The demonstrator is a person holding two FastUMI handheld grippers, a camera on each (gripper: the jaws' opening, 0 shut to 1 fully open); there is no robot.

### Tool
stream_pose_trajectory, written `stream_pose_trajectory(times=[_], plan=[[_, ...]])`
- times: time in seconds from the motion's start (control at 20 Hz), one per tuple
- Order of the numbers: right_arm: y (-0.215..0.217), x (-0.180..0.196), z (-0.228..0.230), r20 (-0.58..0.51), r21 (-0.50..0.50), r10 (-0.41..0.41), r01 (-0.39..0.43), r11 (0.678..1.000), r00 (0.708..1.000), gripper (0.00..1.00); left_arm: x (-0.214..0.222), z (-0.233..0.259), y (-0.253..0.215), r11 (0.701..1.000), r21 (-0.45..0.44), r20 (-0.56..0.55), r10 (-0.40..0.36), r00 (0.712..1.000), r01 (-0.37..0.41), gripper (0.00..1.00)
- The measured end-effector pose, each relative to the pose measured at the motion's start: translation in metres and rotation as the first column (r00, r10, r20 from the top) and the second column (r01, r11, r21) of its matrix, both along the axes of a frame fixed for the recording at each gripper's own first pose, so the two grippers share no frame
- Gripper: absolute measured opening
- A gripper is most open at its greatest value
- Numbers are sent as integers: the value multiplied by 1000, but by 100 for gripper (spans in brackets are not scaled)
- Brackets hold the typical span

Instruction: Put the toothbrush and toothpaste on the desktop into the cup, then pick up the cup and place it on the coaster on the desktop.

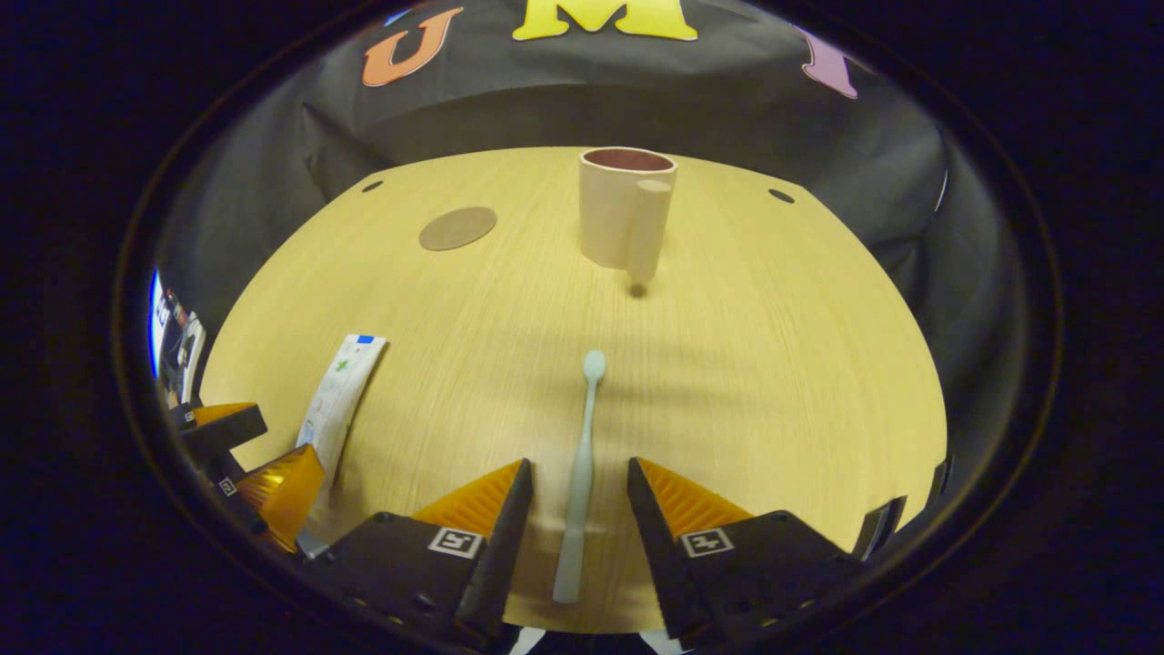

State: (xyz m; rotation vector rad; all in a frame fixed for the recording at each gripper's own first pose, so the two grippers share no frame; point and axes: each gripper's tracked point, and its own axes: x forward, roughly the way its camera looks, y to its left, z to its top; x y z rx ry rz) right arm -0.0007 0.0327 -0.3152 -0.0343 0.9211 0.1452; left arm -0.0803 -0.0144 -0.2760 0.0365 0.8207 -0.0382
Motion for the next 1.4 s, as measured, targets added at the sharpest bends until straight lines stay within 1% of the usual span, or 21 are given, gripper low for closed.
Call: stream_pose_trajectory(times=[0.05,0.1,0.15,0.25,0.3,0.35,0.45,0.55,0.6,0.65,0.8,0.95,1.0,1.05,1.2,1.25,1.3,1.35,1.4], plan=[[2,3,3,3,12,-6,6,1000,1000,56,0,-1,0,1000,0,-1,-2,1000,2,99],[3,7,-1,-1,14,-5,5,1000,1000,43,2,-2,-1,1000,-1,-3,-5,1000,5,99],[4,8,3,-1,15,-2,2,1000,1000,41,3,-3,-1,1000,-1,-5,-6,1000,6,99],[5,14,-2,-3,16,-3,3,1000,1000,19,4,-6,-2,1000,-3,-12,-7,1000,7,100],[6,12,2,-4,26,2,-2,1000,1000,13,5,-7,-3,1000,-6,-17,-6,1000,5,100],[6,14,-1,-6,33,-6,7,999,1000,12,5,-9,-4,1000,-9,-23,-3,1000,3,100],[4,14,-1,-14,51,-15,15,999,1000,2,6,-13,-6,1000,-13,-37,-3,999,2,100],[1,16,0,-14,57,-24,25,998,1000,0,7,-19,-7,1000,-11,-52,-3,999,3,100],[1,15,1,-18,58,-24,25,998,1000,2,8,-21,-7,1000,-10,-58,-2,998,2,99],[1,15,3,-16,63,-24,25,998,1000,0,10,-23,-7,1000,-8,-58,2,998,-3,99],[0,14,9,-4,75,-32,32,997,999,0,16,-23,-9,1000,-14,-44,12,999,-12,100],[-4,11,16,1,82,-38,38,996,999,0,21,-24,-8,999,-18,-39,28,999,-29,96],[-5,11,17,5,82,-37,37,996,999,0,22,-26,-7,999,-20,-42,37,998,-38,94],[-6,10,20,10,78,-37,36,996,999,0,23,-29,-5,999,-18,-44,48,998,-49,88],[-10,9,28,32,73,-32,29,997,999,0,25,-34,-3,998,-25,-60,58,997,-59,80],[-11,9,31,37,77,-33,30,997,999,0,28,-33,-3,998,-29,-61,60,996,-62,75],[-11,8,34,41,77,-33,30,997,999,0,30,-34,-1,998,-28,-62,63,996,-65,74],[-12,9,35,46,79,-33,30,996,998,0,32,-36,0,998,-23,-66,65,996,-67,69],[-12,10,37,49,81,-35,31,996,998,0,33,-37,1,998,-24,-70,64,996,-66,66]])
